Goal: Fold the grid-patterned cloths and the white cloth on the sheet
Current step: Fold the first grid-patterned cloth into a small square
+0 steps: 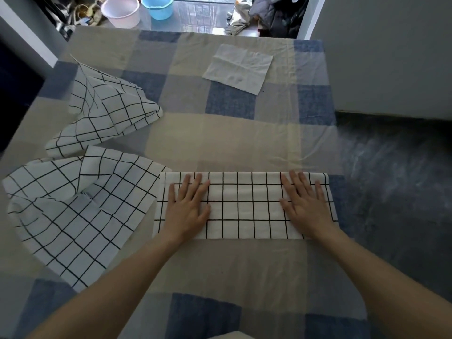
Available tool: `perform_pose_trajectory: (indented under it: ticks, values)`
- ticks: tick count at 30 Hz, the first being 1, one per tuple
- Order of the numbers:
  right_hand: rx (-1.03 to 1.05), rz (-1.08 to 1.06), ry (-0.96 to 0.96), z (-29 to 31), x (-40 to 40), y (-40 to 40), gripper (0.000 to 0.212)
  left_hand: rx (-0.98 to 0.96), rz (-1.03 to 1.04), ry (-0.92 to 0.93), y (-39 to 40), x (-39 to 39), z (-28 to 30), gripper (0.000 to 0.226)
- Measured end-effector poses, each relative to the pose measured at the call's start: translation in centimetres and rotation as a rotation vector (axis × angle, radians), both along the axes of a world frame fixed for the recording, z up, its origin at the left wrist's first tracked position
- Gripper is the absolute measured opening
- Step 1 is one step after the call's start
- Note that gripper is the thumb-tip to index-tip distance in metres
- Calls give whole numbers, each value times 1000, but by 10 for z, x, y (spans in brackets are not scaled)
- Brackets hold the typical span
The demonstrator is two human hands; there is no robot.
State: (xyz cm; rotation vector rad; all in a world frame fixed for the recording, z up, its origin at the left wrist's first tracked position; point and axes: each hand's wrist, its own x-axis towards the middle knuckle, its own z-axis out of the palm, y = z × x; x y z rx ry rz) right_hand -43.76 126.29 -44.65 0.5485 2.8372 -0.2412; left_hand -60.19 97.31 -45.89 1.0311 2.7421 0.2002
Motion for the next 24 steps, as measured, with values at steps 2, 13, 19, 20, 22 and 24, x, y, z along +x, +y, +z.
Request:
perform_pose_trajectory:
  ticks: [2,13,19,20,22,24]
  values:
    - [7,-4,2,0,1,-1,66,45,55,4,18,7,10,71]
    - [3,-10,-20,1,-1,0,69,28,-263,-95,83,29,2,59]
    - [-7,-5,0,-2,0,0,66,-12,-228,-12,47,1,-2,57]
    - [-8,-5,3,-2,0,0,66,-10,-210,-4,38,-4,-3,56]
    - [-4,-5,6,-2,0,0,66,-15,-191,5,21,-13,-3,57]
    - [-1,-3,12,-1,0,0,67,-26,-185,12,10,-19,-3,57]
